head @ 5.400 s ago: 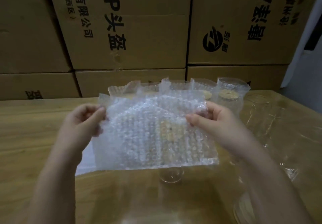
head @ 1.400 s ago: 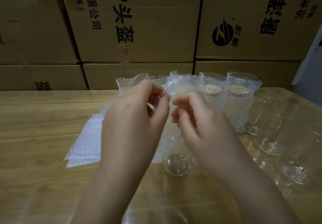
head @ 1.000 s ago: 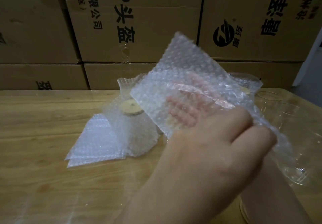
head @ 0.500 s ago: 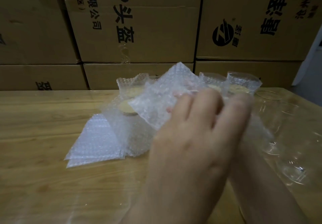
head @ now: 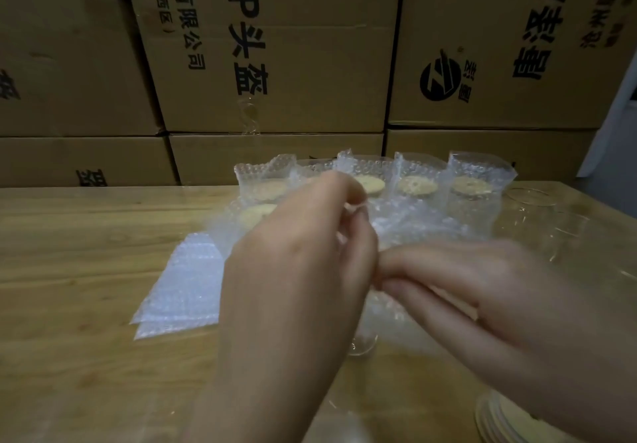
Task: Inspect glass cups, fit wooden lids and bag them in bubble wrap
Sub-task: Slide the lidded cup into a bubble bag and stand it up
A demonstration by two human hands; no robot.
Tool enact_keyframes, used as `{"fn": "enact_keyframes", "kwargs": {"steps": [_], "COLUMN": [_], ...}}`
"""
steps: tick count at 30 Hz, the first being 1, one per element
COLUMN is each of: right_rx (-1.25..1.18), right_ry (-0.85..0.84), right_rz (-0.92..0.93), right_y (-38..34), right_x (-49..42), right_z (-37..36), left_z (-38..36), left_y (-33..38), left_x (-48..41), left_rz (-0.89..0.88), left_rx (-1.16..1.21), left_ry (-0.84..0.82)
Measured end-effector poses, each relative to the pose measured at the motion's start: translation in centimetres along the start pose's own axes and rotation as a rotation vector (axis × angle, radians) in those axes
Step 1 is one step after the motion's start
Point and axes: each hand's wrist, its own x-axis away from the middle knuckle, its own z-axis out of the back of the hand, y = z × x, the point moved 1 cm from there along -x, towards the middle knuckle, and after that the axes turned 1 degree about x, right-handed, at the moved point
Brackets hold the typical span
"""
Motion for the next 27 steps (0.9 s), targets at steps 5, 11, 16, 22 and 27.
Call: {"fn": "enact_keyframes", "kwargs": {"steps": [5,11,16,22,27], "right_rx": [-0.232,0.006,-0.099,-0.134,-0.191], "right_ry": [0.509,0.175,-0.171,-0.116,-0.113], "right_rz": [-0.035,-0.432,-0.479,-0.499,-0.484], "right_y": [2.3,6.5,7.3,8.3,9.0], "right_x": [-0.9,-1.9,-2.7,-3.0,-2.9], "right_z": [0.1,-3.2,-6.3,-7.8,-8.4], "left_z": [0.7,3.2,3.9,2.0,1.4], "left_y": [-2.9,-5.2,-4.9,-5.2,-5.5], "left_x": [-1.1,-1.6,-1.4,-1.4,-1.4], "left_rz": [0.180,0.234,0.254,0.353,0.341], "left_rx": [-0.136,-0.001,0.054,-0.073,-0.110], "left_ry": [0.055,0.144,0.068,-0.088,-0.053]}}
